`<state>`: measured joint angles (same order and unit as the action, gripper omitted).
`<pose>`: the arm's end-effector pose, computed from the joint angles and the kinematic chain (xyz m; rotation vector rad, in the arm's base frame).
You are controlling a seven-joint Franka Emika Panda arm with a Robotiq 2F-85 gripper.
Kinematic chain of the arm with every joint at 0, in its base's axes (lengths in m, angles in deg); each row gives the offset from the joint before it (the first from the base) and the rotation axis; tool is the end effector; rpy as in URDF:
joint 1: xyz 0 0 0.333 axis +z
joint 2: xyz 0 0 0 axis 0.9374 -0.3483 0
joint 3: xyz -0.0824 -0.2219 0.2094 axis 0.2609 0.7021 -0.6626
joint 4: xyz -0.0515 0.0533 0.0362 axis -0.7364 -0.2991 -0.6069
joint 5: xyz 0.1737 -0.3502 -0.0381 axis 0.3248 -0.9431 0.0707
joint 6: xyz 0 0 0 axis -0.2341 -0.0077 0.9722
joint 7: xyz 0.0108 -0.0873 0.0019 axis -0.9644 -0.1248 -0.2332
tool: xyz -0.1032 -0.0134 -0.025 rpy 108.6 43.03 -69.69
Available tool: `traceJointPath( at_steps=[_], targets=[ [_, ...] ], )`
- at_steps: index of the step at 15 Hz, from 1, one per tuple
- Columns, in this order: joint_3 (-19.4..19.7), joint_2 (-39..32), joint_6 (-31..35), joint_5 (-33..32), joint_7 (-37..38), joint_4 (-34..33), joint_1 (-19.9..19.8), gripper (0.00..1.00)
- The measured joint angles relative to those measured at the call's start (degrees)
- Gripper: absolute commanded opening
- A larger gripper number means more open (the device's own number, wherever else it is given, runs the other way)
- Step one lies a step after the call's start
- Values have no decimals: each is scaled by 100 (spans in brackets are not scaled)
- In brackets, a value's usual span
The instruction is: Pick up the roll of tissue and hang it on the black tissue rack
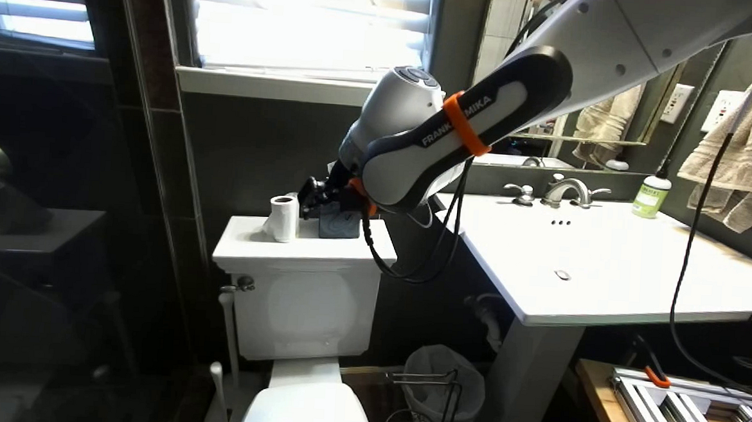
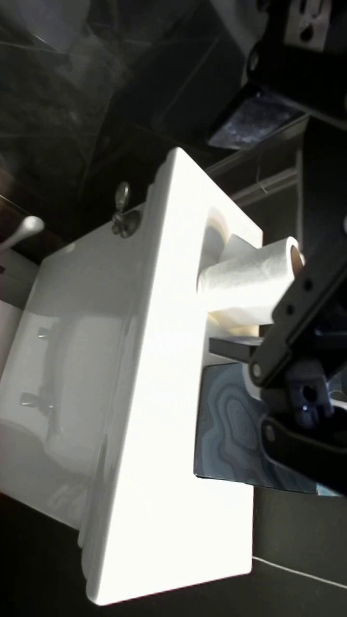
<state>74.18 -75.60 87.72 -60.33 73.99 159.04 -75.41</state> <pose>0.6188 -0.2784 0.3354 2.6154 -1.3310 0.8584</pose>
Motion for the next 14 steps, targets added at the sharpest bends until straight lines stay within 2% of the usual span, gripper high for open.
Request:
traceJointPath(
  at_steps=[3,5,11,14],
  targets=[
    [650,-469,336,-26,904,-376,442,100],
    [1003,-664,450,-43,1252,-503,719,100],
    [1093,-734,475,-42,1344,-571,798,100],
    [1233,-1027,480,-37,1593,-771,868,100]
  ],
)
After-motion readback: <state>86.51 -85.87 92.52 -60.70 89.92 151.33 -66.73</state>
